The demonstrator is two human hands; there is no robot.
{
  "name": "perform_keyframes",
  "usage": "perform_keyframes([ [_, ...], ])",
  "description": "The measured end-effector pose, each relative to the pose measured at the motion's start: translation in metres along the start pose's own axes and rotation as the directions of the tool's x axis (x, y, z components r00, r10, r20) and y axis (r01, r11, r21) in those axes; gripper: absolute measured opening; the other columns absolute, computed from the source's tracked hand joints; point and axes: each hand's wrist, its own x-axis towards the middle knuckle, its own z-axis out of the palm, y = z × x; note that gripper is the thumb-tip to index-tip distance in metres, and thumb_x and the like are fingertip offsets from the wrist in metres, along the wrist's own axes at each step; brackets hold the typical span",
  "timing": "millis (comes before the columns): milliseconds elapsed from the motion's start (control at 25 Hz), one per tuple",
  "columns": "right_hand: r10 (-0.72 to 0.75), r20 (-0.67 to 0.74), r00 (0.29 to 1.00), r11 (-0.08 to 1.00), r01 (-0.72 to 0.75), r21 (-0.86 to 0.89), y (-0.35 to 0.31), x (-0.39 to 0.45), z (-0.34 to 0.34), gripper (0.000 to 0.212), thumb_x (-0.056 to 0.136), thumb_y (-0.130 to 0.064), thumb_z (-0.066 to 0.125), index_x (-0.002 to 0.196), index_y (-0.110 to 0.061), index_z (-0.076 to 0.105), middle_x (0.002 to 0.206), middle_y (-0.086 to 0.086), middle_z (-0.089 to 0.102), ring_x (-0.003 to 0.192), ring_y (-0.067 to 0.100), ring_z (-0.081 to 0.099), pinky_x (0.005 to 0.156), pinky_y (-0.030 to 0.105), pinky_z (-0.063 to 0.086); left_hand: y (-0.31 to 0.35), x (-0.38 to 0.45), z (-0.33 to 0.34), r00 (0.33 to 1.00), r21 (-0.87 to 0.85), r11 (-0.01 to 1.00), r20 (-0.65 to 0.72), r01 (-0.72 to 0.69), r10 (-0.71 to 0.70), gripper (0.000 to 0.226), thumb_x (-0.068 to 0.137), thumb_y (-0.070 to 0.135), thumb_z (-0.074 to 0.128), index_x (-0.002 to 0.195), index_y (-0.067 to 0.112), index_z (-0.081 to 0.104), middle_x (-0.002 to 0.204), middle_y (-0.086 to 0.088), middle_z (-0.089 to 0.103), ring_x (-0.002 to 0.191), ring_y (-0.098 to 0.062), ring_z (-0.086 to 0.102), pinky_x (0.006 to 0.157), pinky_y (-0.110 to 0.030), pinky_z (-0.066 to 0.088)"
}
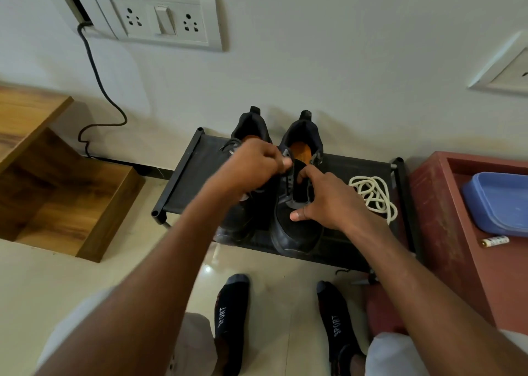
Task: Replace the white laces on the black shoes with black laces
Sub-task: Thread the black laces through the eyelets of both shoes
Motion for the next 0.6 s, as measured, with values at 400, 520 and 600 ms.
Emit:
perform_keyframes([
  [400,-0.054,-0.051,0.997,0.996,0.057,0.062,-0.002,-0.003,0.002,0.090,0.069,-0.044,0.095,0.135,-0.046,0.033,0.125,0.007,0.059,0.110,0.031,0.064,0.089,0.049,0.057,-0.015,0.000,-0.010,0.999,0.550,0.834,0.006,-0.047,0.053,0.037,0.089,0.060,0.068,0.094,0.024,0.068,0.084,0.004,0.067,0.077,-0.019,0.066,0.074,-0.040,0.057],
  [520,-0.041,-0.075,0.996,0.993,0.049,0.104,-0.003,-0.002,0.002,0.093,0.066,-0.040,0.097,0.123,-0.035,0.024,0.117,0.008,0.059,0.098,0.030,0.067,0.086,0.051,0.059,-0.004,-0.005,0.004,0.992,0.647,0.752,0.075,-0.127,0.103,0.051,0.085,0.065,0.070,0.121,0.030,0.059,0.101,0.011,0.062,0.097,-0.017,0.059,0.095,-0.047,0.044],
  [600,0.005,-0.074,0.997,0.994,0.003,0.109,-0.003,-0.001,-0.001,0.095,0.069,-0.039,0.096,0.128,-0.025,0.023,0.119,0.012,0.061,0.101,0.033,0.068,0.088,0.052,0.059,0.000,-0.006,0.013,0.991,0.674,0.727,0.107,-0.136,0.085,0.046,0.087,0.055,0.073,0.119,0.026,0.055,0.094,0.009,0.057,0.095,-0.020,0.056,0.097,-0.049,0.036],
])
